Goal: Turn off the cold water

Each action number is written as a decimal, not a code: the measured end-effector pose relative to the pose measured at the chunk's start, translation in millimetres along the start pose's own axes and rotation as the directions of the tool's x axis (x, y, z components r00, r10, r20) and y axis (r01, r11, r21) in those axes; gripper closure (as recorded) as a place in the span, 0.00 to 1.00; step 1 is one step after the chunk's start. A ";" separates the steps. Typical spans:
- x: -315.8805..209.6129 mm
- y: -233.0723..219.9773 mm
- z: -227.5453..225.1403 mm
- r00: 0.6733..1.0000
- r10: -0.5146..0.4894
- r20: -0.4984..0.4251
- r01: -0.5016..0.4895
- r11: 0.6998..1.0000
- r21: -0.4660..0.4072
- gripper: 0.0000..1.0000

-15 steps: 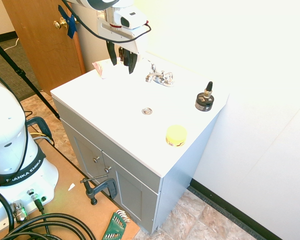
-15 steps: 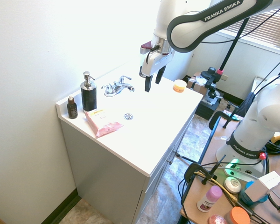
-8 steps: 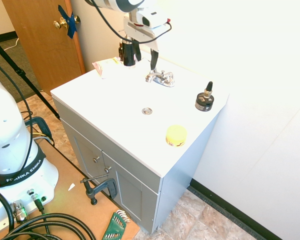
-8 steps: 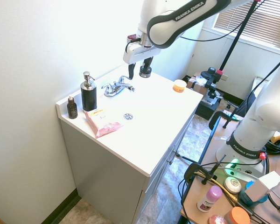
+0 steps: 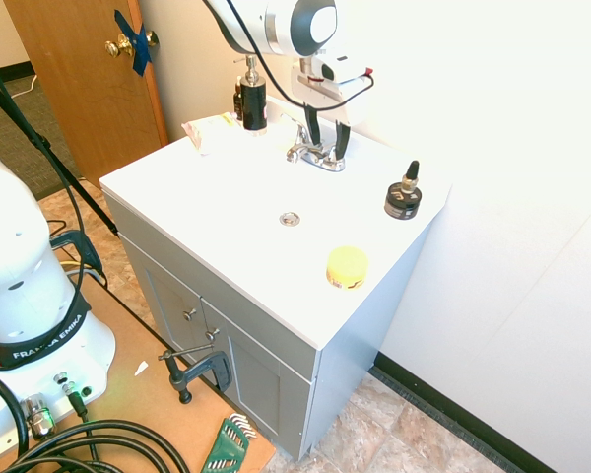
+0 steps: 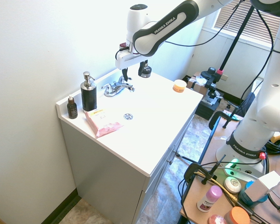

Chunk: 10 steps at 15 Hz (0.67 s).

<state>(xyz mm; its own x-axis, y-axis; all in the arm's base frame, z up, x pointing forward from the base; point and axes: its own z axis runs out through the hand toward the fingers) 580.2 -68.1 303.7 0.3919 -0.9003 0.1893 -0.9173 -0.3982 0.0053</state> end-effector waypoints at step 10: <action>56.6 -1.6 17.6 0.996 0.082 -0.042 -0.082 0.997 -0.003 0.00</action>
<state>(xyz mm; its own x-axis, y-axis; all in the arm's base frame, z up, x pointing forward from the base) 605.1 -121.4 297.1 0.3125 -0.9217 0.2299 -0.9464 -0.3228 -0.0076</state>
